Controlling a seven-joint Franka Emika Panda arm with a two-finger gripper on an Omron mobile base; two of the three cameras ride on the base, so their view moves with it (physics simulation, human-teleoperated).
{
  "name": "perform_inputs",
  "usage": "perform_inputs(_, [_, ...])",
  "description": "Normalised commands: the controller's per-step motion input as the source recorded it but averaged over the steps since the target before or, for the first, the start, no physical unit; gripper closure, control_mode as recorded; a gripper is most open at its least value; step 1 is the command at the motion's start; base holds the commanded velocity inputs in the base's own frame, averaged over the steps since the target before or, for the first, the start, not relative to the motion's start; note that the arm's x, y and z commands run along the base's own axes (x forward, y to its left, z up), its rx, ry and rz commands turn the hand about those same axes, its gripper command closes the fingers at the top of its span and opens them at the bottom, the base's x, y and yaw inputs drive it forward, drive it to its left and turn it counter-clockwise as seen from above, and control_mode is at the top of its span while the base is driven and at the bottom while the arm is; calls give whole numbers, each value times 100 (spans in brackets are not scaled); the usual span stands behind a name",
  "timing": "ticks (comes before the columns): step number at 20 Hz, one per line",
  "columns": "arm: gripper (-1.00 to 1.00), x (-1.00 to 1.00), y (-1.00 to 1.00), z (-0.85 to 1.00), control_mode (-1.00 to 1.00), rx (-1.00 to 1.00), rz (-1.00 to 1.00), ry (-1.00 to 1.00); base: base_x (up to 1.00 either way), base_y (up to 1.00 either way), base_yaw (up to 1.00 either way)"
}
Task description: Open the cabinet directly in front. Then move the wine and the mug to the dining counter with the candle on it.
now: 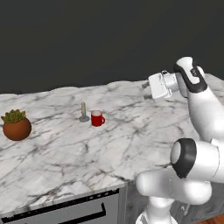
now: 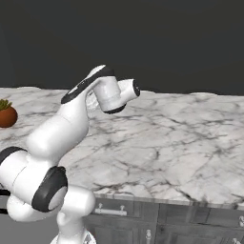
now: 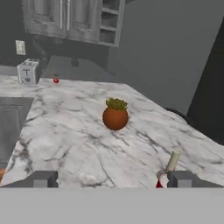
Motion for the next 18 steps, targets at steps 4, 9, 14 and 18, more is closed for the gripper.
perform_inputs(4, [-100, -57, 0, 100, -100, 0, -22, -35, 0, 0, 0])
perform_inputs(9, [-100, -20, 0, 42, -100, 0, -12, 0, 0, 0, 0])
perform_inputs(14, [-100, -28, 0, -9, -100, -2, 2, 2, 0, 0, 0])
perform_inputs(18, [-100, 0, 0, 0, 100, 0, 0, 0, -100, -2, 2])
